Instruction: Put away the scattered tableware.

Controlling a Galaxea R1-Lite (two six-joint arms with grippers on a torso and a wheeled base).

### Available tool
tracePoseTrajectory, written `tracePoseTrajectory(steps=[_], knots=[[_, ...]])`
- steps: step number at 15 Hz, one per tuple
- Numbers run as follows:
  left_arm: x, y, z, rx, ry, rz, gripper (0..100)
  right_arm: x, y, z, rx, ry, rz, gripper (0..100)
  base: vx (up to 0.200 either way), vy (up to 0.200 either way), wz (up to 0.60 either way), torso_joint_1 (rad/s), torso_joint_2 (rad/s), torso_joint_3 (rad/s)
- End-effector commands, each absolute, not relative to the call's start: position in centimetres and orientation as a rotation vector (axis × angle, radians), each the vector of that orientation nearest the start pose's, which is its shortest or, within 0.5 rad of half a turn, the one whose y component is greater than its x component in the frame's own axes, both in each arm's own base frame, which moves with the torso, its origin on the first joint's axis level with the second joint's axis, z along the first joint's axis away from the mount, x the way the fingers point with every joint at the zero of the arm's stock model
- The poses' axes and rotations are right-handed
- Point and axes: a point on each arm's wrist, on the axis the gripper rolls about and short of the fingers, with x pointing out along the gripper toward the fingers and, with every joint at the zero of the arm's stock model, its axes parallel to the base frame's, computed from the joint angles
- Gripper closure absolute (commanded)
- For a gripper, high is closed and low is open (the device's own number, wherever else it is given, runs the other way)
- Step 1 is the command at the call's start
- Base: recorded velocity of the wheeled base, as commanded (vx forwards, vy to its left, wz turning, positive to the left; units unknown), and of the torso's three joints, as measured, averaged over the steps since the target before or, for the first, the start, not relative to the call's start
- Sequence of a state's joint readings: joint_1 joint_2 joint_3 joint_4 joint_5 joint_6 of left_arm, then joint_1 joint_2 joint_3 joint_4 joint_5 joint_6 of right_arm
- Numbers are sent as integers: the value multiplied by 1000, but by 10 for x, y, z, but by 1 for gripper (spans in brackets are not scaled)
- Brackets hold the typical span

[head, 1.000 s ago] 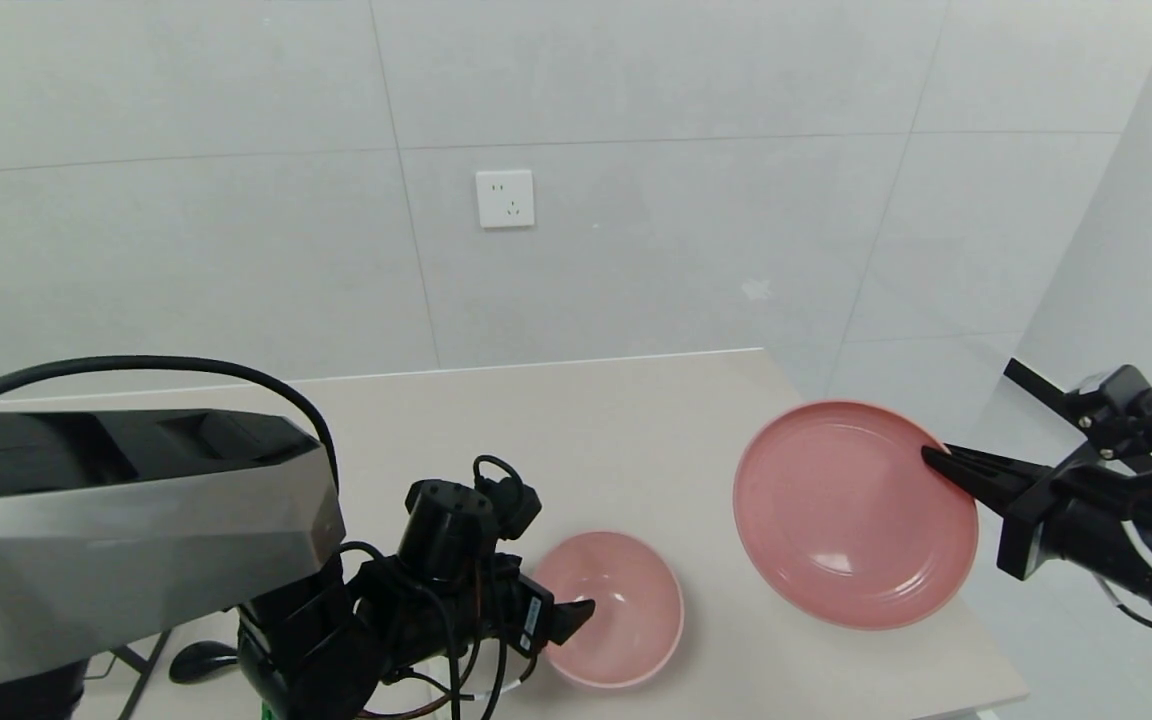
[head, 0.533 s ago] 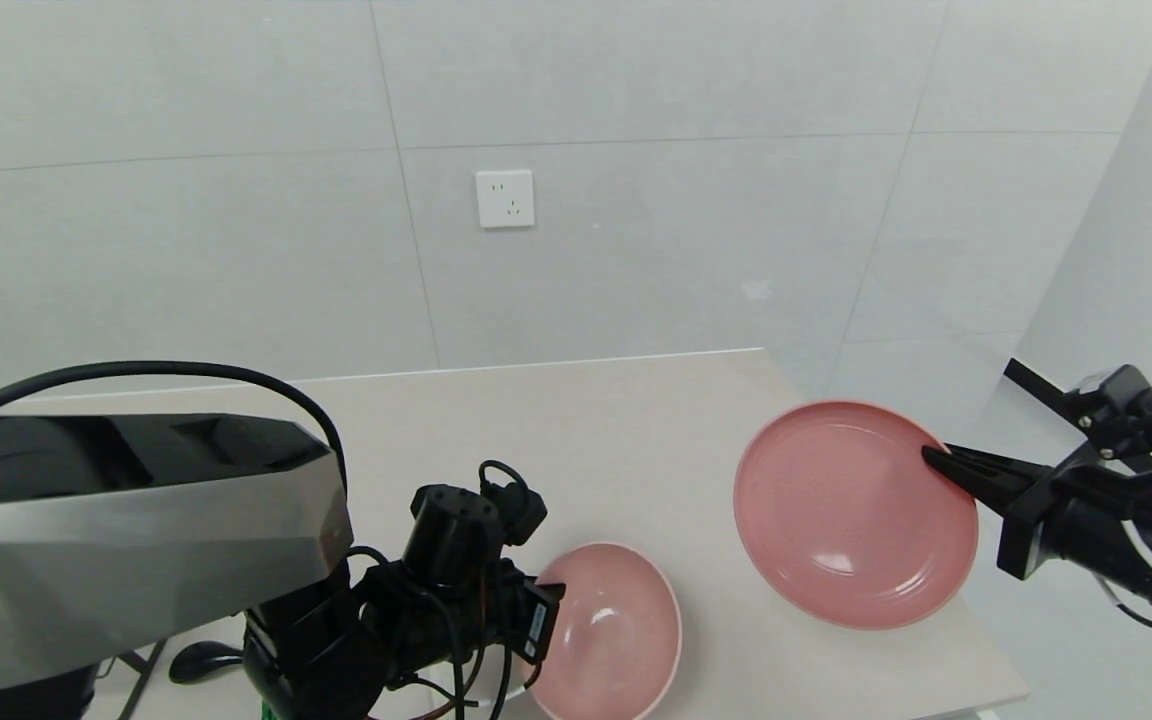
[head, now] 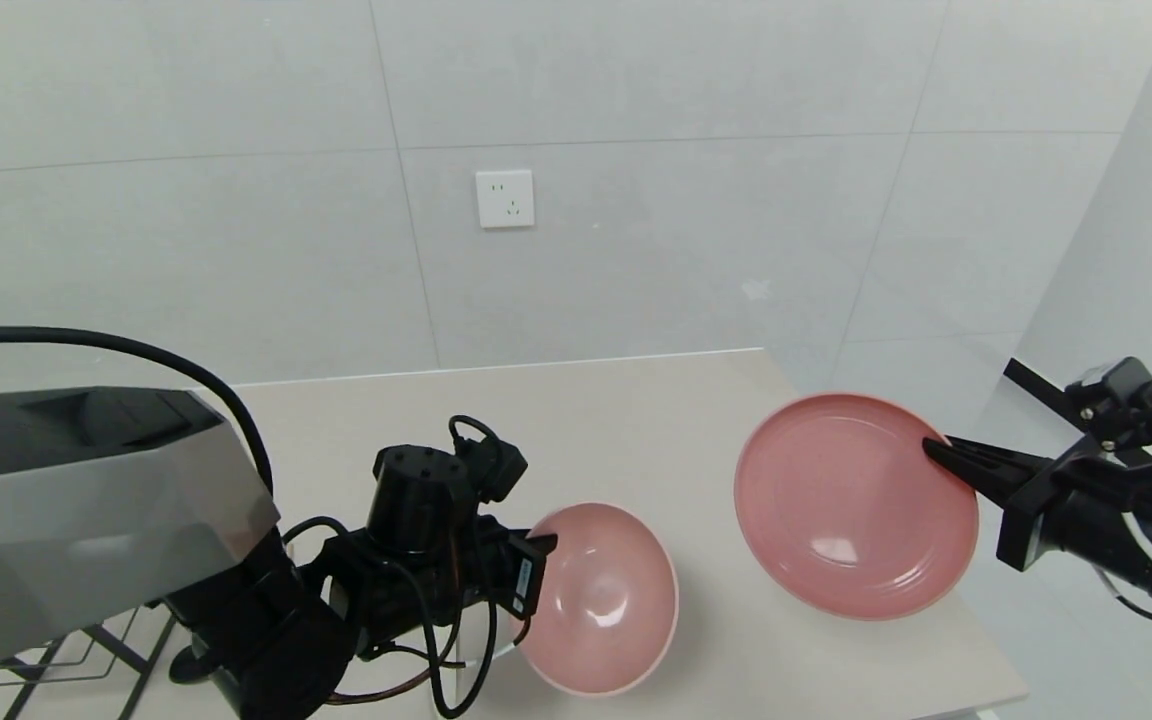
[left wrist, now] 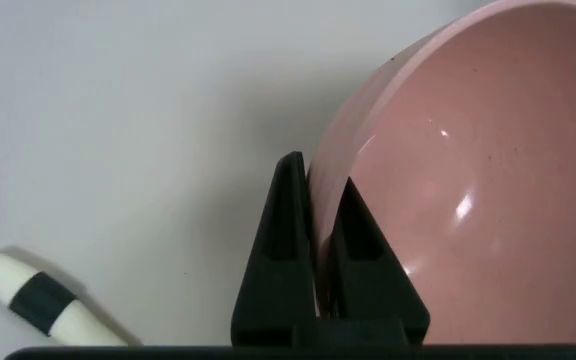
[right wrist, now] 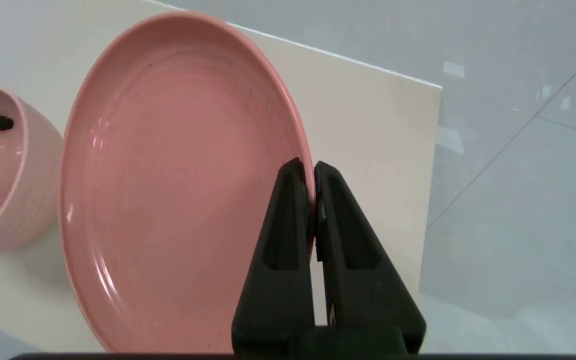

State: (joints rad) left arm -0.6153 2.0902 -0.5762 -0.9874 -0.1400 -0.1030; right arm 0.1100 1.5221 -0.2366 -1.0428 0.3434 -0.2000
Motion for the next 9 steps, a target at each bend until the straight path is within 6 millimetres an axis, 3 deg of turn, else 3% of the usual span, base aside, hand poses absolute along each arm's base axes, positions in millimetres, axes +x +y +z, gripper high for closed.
tracePoseTrajectory(steps=[1,6,9], knots=[[256,-184,61,13,499,-712,100,210,33,141,-171,122,477,100,0,0,0,0,0,0],[245,-162,106,-53,379,-643,100,212,34,146,-164,86,505,100,0,0,0,0,0,0],[229,-151,117,-61,357,-652,100,211,34,145,-142,93,517,100,0,0,0,0,0,0]])
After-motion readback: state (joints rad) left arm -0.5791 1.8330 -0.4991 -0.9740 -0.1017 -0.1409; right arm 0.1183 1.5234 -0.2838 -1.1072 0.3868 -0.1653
